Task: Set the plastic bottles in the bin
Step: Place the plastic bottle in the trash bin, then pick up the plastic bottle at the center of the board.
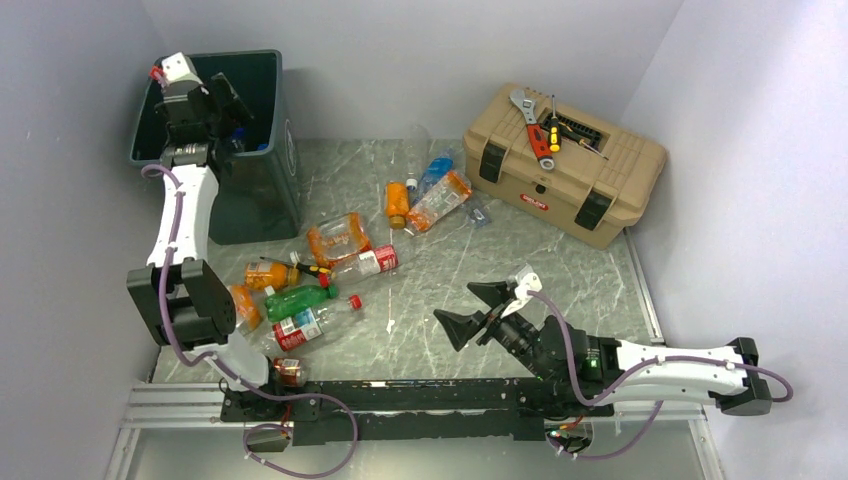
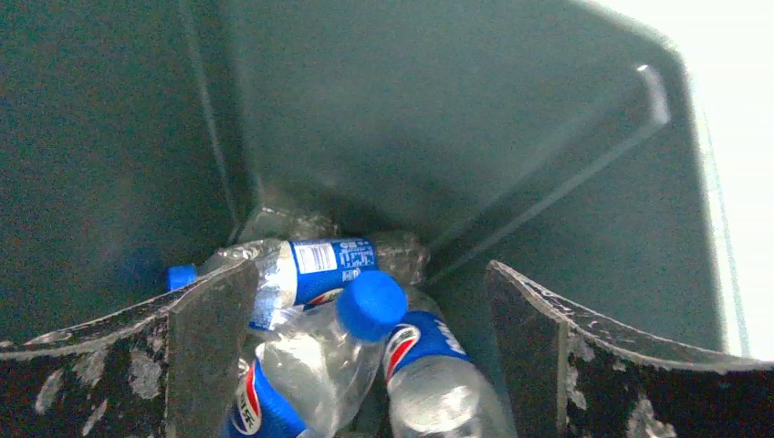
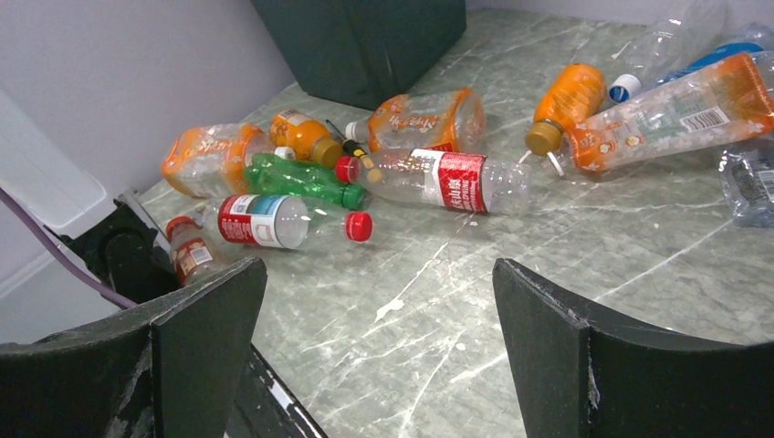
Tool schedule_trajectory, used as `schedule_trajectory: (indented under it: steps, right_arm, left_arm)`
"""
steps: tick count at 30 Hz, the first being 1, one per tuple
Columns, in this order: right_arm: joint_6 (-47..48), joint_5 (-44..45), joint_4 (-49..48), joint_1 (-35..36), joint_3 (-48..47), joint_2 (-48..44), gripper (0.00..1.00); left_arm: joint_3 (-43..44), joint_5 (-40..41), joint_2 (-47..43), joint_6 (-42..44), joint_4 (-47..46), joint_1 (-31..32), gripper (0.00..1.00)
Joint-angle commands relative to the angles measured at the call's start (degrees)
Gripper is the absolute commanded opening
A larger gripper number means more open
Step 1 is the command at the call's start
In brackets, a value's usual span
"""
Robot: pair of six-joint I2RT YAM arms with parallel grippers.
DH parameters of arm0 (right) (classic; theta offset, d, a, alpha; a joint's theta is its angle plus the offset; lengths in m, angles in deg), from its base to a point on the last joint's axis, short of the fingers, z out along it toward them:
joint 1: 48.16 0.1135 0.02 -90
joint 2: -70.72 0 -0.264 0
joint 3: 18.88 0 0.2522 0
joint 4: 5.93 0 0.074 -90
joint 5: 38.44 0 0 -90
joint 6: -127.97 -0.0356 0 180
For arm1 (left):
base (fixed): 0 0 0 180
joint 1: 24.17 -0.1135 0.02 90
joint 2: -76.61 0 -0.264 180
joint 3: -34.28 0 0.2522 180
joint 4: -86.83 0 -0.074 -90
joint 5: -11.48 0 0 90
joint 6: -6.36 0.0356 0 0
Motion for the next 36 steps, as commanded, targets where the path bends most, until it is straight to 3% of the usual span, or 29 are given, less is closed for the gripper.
schedule_trajectory:
  steps: [1, 6, 11, 13, 15, 19, 25, 33, 36]
  right_arm:
    - [0.1, 1.7, 1.0, -0.1, -2.4, -1.5, 1.0]
    - [0.6, 2.9, 2.2, -0.4, -4.6, 0.6, 1.0]
    - [-4.2, 7.2, 7.5, -2.6, -8.4, 6.2, 1.0]
    - [-7.9, 3.6, 10.0, -6.5, -9.7, 8.9, 1.0]
    - [-12.0, -5.6, 11.3, -15.0, -10.5, 11.7, 0.99]
    - [-17.9, -19.8, 8.9, -25.2, -9.6, 17.9, 0.98]
    - [-26.4, -34.4, -4.4, -32.5, -5.5, 30.0, 0.97]
    - [-39.3, -48.6, -30.5, -33.5, -6.0, 52.1, 0.91]
    - [-45.0, -52.2, -39.0, -33.3, -7.7, 60.9, 0.9]
  left_arm:
    - [5.8, -2.3, -6.8, -1.6, -2.9, 0.2, 1.0]
    - [10.2, -4.7, -14.1, 0.3, -2.6, 4.2, 0.99]
    - [7.4, -7.2, -21.5, 14.2, 4.1, 20.7, 1.0]
    - [4.7, -7.2, -23.1, 17.7, 8.8, 26.8, 1.0]
    - [1.0, -7.7, -24.7, 18.5, 12.5, 31.1, 0.99]
    - [-6.1, -11.7, -27.9, 21.5, 19.6, 34.9, 0.99]
    - [-21.5, -16.2, -33.9, 22.7, 23.1, 35.4, 0.99]
    - [-40.3, -3.5, -46.8, 13.1, 12.9, 36.3, 0.98]
    - [-42.7, -0.2, -50.2, 12.4, 11.9, 36.3, 0.97]
